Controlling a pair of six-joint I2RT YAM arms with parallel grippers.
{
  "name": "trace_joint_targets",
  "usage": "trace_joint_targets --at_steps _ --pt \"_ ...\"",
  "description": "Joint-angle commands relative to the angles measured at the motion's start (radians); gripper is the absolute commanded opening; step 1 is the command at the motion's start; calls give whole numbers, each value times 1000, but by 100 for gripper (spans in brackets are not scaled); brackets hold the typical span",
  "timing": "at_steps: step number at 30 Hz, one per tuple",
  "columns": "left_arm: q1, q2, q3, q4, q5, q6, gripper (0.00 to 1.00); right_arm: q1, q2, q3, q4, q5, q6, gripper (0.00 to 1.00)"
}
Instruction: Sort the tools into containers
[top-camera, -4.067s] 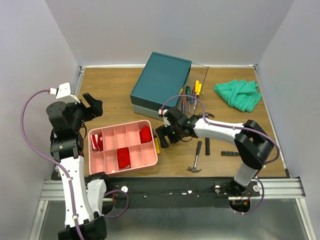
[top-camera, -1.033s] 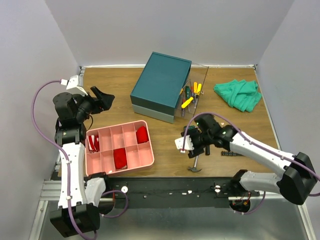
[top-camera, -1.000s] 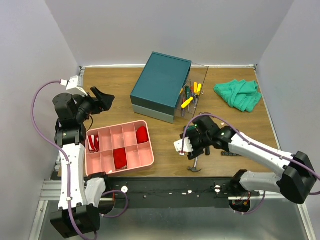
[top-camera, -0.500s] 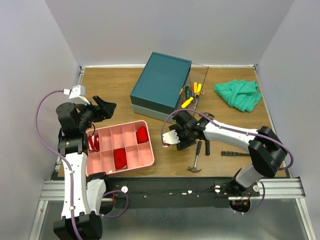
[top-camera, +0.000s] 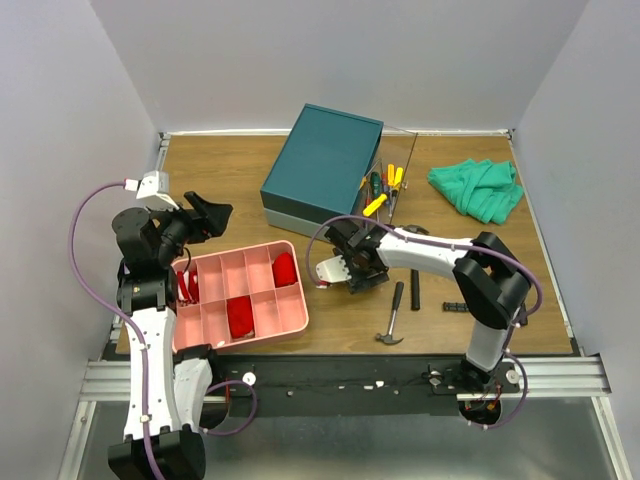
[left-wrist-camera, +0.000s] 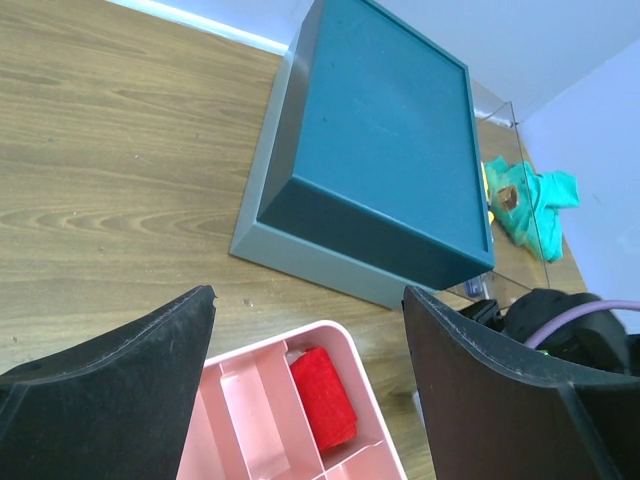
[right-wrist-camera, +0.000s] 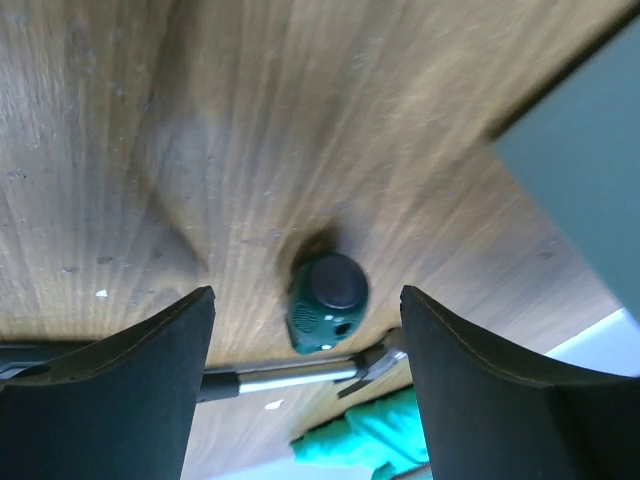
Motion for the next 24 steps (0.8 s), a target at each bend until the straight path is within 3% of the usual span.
trace_joint_targets --at_steps 1,9,12,13,18,22,24 --pt "0 3 -6 50 25 -25 86 6 38 26 -79 105 32 82" --pt "1 5 -5 53 21 -31 86 8 91 20 -111 186 80 81" --pt "3 0 -6 50 21 -31 86 8 91 2 -99 197 72 73" --pt "4 0 -8 50 21 -31 86 6 94 5 -101 200 74 63" --pt "6 -8 -9 43 16 -31 86 6 118 26 -125 209 100 41" --pt "6 -14 -2 27 15 -25 86 9 109 39 -157 199 106 15" --pt "6 -23 0 20 15 -22 86 22 88 72 -222 157 121 12"
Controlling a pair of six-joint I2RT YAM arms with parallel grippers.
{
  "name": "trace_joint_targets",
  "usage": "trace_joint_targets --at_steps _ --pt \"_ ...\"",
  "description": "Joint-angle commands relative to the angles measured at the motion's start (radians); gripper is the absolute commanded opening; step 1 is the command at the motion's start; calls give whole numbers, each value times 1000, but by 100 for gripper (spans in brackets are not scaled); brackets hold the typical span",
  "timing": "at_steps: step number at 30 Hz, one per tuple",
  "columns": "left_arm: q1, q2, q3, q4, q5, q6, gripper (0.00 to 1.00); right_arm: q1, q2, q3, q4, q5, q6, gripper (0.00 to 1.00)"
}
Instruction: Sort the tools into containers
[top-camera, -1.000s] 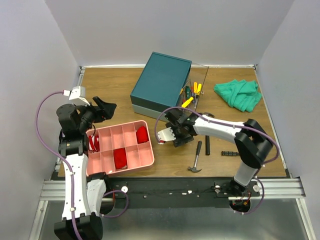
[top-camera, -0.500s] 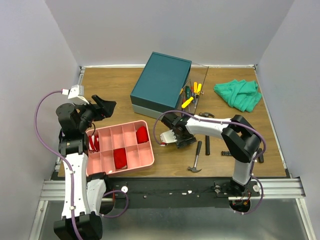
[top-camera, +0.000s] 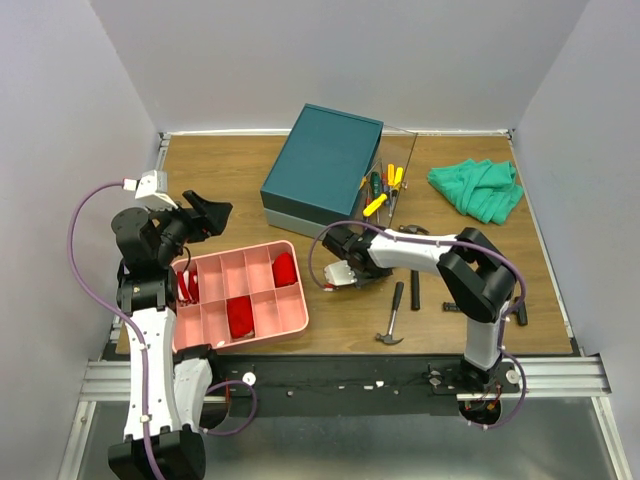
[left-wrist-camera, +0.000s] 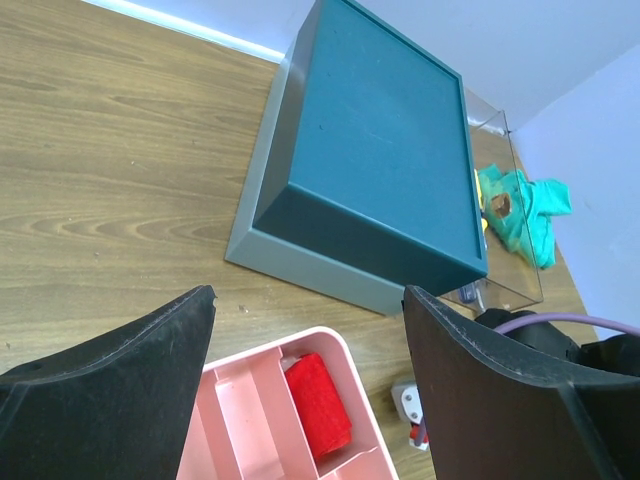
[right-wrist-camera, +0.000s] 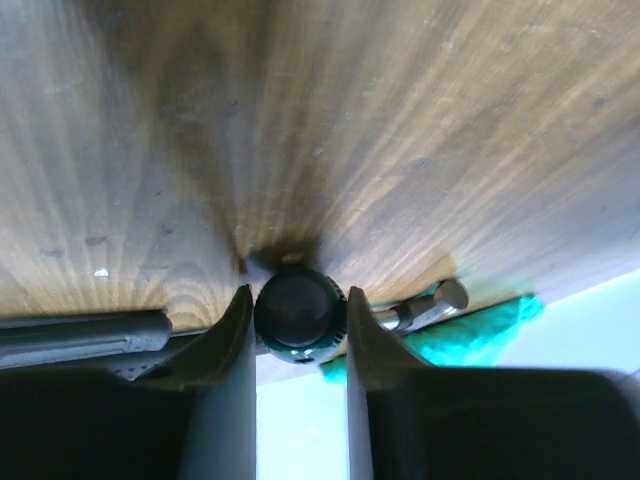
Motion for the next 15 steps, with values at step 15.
trace_joint_targets --at_steps 15 --pt "4 -56 3 -22 16 6 86 32 -237 600 -501 -966 245 1"
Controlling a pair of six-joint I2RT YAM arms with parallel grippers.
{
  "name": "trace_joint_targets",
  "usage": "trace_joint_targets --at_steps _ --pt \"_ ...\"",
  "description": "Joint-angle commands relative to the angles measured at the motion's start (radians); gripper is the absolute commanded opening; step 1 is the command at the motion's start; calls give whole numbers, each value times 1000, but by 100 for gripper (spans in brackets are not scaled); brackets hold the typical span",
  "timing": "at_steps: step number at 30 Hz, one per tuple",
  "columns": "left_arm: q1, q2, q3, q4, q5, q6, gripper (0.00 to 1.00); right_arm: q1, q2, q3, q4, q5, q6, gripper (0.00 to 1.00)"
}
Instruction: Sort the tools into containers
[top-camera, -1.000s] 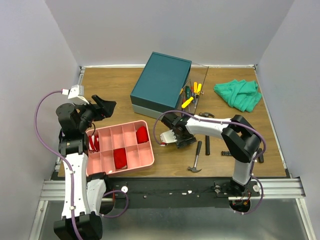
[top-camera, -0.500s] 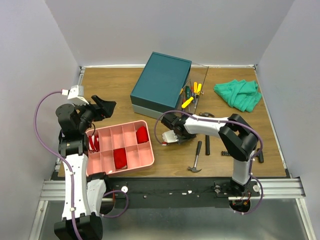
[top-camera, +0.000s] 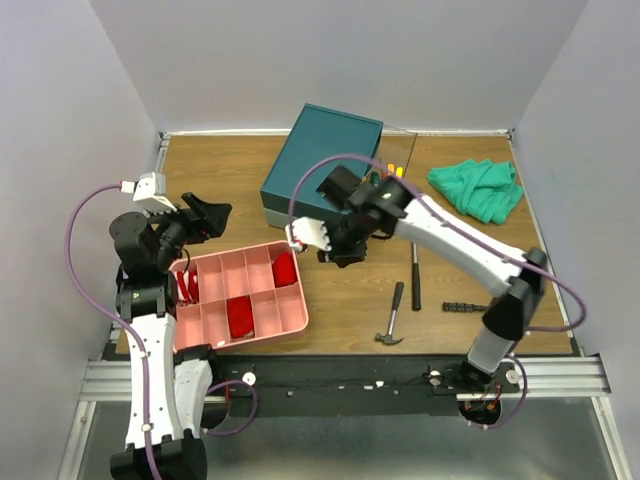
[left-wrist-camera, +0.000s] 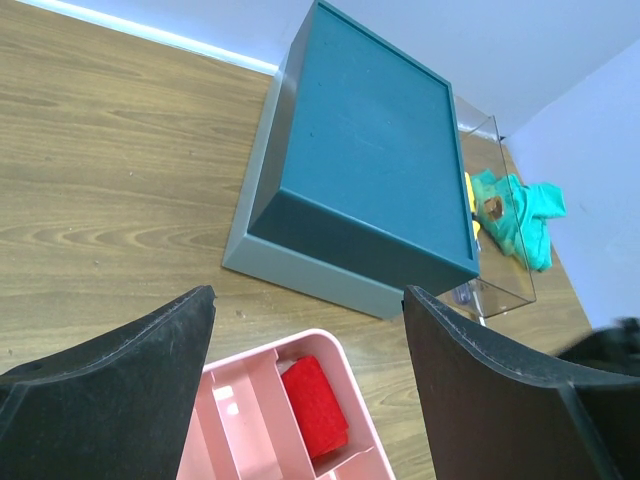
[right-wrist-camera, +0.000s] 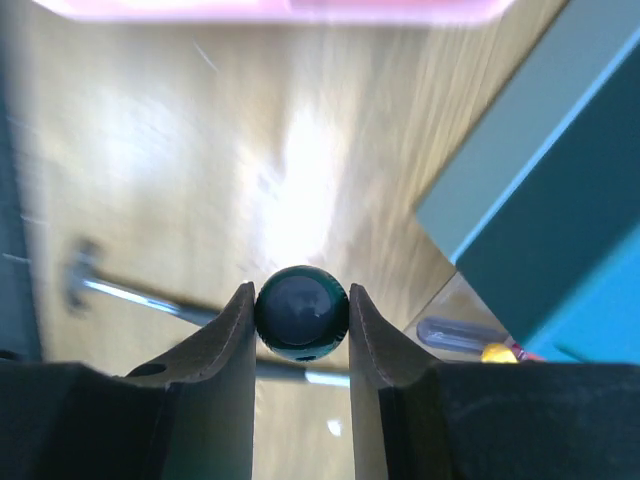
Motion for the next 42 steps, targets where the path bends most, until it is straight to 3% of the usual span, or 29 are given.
trace_joint_targets --at_steps 1,10,13,16,22,29,31,32,35,38,42 --pt "4 -14 9 -19 18 11 86 -47 -144 44 -62 -439 141 1" --pt "-4 54 49 -4 44 18 86 -316 -173 131 197 -445 408 0" --pt "-66 130 92 -24 82 171 85 -428 -187 100 327 -490 494 0" --pt "-162 191 155 -102 -11 418 85 -492 -205 30 501 -466 513 1" --pt "-206 376 279 -128 -70 601 86 -551 -109 49 527 -475 467 0" --pt "-206 561 420 -88 -91 551 86 -652 8 74 566 -484 579 4" --pt "-240 604 449 -99 -91 554 86 -685 39 99 550 -536 626 11" --pt "-243 619 472 -107 -91 560 86 -689 52 105 541 -556 623 33" --pt "-254 670 503 -98 -93 578 86 -690 125 174 474 -593 597 61" --pt "-266 703 525 -81 -96 570 86 -696 137 219 526 -556 658 72" --pt "-287 734 519 -52 -137 538 86 -718 83 191 596 -516 677 75"
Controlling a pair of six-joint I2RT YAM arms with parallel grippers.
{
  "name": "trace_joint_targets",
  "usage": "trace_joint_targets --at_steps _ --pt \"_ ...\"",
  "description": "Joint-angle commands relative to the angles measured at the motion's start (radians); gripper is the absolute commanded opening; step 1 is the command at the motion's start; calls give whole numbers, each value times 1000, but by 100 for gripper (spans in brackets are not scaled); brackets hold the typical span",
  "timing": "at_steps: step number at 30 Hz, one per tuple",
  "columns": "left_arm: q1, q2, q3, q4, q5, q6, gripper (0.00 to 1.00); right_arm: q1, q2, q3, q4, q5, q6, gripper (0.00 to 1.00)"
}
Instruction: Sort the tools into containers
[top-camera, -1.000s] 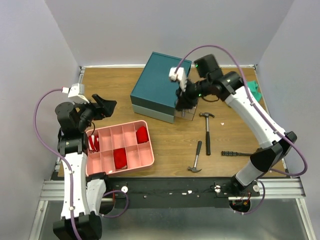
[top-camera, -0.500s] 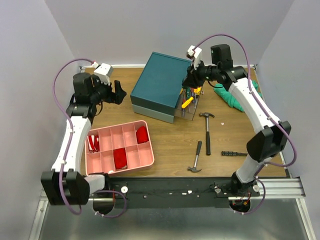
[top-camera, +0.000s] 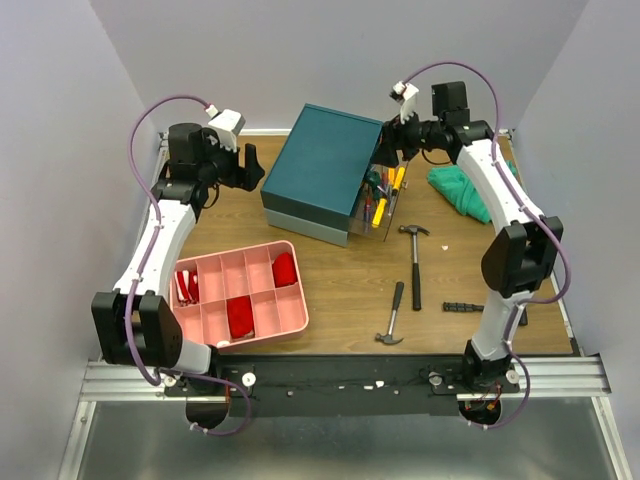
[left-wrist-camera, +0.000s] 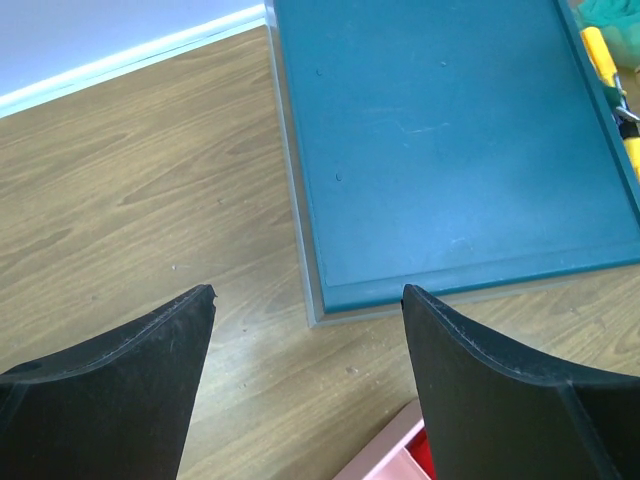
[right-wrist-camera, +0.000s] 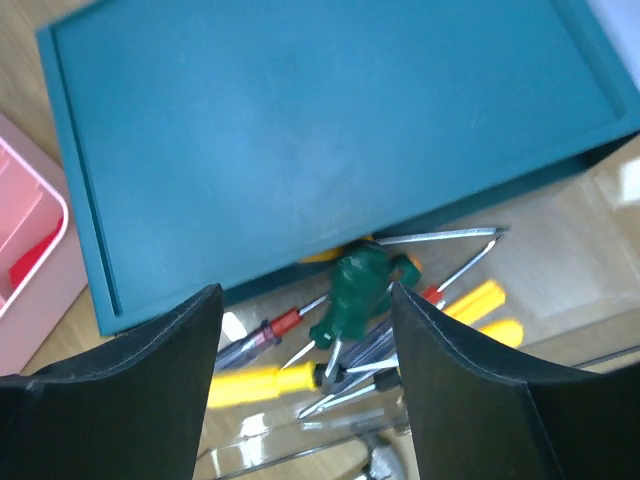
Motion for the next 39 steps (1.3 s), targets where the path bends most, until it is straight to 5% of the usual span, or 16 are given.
trace_joint_targets --at_steps 1,10,13,25,30,39 --pt "-24 36 17 46 -53 -39 86 -23 -76 -1 88 15 67 75" --pt "-55 36 -23 82 -66 -72 86 -155 -224 -362 186 342 235 73" --pt "-53 25 -54 92 -108 -56 86 -163 -221 -426 174 327 249 70" --pt "-46 275 161 82 -122 -119 86 -170 -121 -413 168 371 340 46" --pt "-46 347 209 91 -132 -177 86 -170 -66 -407 177 302 378 22" --pt "-49 395 233 83 -124 -178 86 -152 5 -351 165 206 433 19"
